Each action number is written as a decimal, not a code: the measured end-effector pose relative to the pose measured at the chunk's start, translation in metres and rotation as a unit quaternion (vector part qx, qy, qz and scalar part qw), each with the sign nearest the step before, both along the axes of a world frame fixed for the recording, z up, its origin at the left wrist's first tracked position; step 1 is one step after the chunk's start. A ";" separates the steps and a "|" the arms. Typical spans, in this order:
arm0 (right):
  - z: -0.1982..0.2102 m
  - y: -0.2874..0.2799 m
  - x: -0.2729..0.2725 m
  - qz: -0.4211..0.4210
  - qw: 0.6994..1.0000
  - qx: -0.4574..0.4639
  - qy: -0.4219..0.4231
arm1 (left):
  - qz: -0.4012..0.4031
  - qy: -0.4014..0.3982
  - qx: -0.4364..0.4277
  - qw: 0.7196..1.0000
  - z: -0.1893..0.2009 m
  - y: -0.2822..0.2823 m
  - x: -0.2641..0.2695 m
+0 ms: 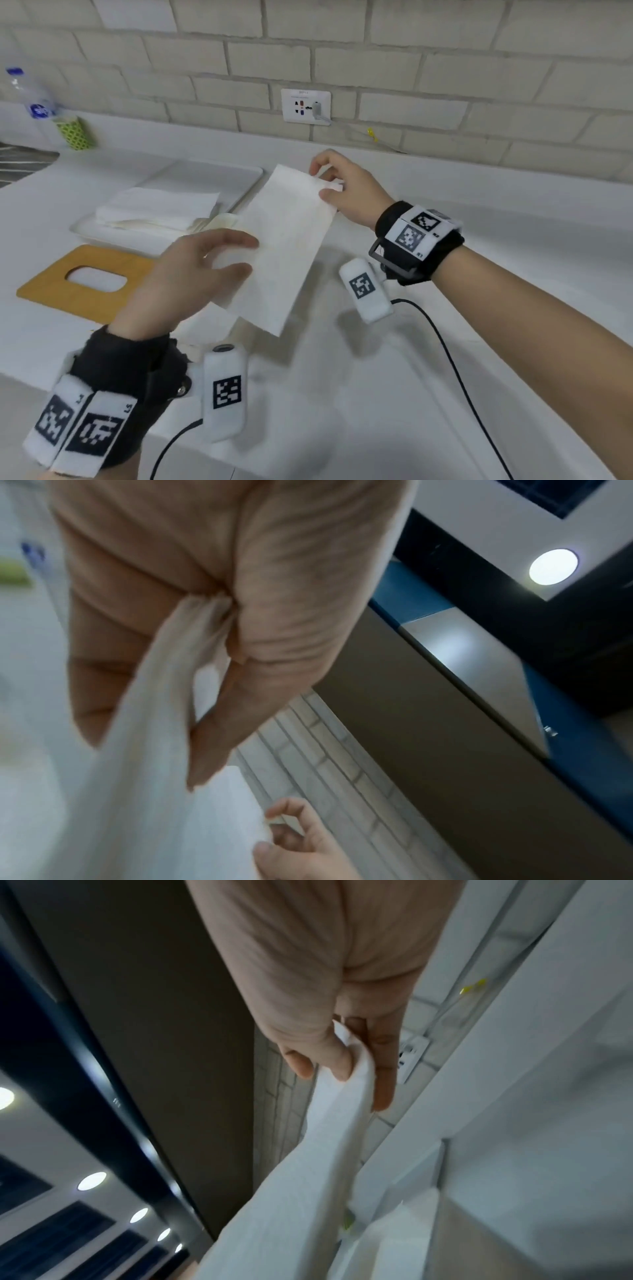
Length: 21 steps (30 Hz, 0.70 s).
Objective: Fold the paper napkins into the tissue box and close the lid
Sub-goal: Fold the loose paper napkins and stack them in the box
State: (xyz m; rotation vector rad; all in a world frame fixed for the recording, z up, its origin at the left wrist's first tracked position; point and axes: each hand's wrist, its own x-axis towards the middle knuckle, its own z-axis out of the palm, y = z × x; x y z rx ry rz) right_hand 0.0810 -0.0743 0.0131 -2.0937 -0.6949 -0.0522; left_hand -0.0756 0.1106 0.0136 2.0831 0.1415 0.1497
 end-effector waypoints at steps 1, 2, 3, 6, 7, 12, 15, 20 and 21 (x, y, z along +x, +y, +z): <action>-0.001 0.013 0.001 0.007 1.000 -0.013 -0.020 | 0.033 0.005 0.016 0.999 0.000 0.008 -0.002; -0.002 0.026 0.002 0.016 0.999 -0.026 -0.036 | 0.063 0.016 0.031 0.997 -0.001 0.016 -0.004; -0.005 0.041 0.003 0.024 0.998 -0.041 -0.044 | 0.087 0.030 0.044 0.995 -0.005 0.024 -0.004; -0.019 0.077 0.007 0.062 0.987 -0.132 -0.060 | 0.123 0.105 0.110 0.981 -0.023 0.042 -0.001; -0.025 0.086 0.008 0.075 0.978 -0.184 -0.057 | 0.122 0.136 0.129 0.975 -0.029 0.045 0.000; -0.044 0.105 0.010 0.109 0.914 -0.391 -0.020 | 0.072 0.218 0.198 0.953 -0.042 0.050 0.006; -0.047 0.109 0.007 0.111 0.897 -0.426 -0.042 | 0.003 0.238 0.403 0.884 -0.038 0.038 0.006; -0.042 0.115 -0.004 0.244 0.860 -0.434 -0.113 | -0.060 0.230 0.544 0.804 -0.036 0.019 0.007; -0.041 0.115 -0.005 0.268 0.849 -0.446 -0.097 | -0.076 0.254 0.517 0.814 -0.034 0.018 0.008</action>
